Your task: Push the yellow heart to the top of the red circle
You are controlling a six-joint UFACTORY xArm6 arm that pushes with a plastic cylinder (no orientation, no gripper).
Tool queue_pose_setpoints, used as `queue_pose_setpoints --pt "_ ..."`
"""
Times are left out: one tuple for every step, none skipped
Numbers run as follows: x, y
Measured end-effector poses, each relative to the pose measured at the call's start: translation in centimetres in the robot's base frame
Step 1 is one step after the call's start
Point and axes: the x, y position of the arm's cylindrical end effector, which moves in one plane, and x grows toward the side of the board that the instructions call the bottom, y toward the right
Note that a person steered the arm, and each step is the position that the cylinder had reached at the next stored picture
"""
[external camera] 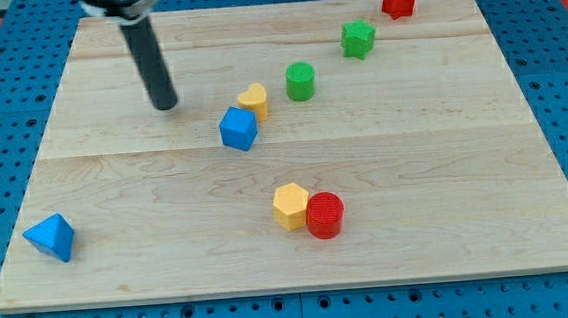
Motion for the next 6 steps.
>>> queue_pose_setpoints --pt "-0.3 7.6" --pt "4.4 14.3" --pt "9.1 16.3" --pt "10.0 17.3" --pt "10.7 16.4" --pt "11.7 16.2"
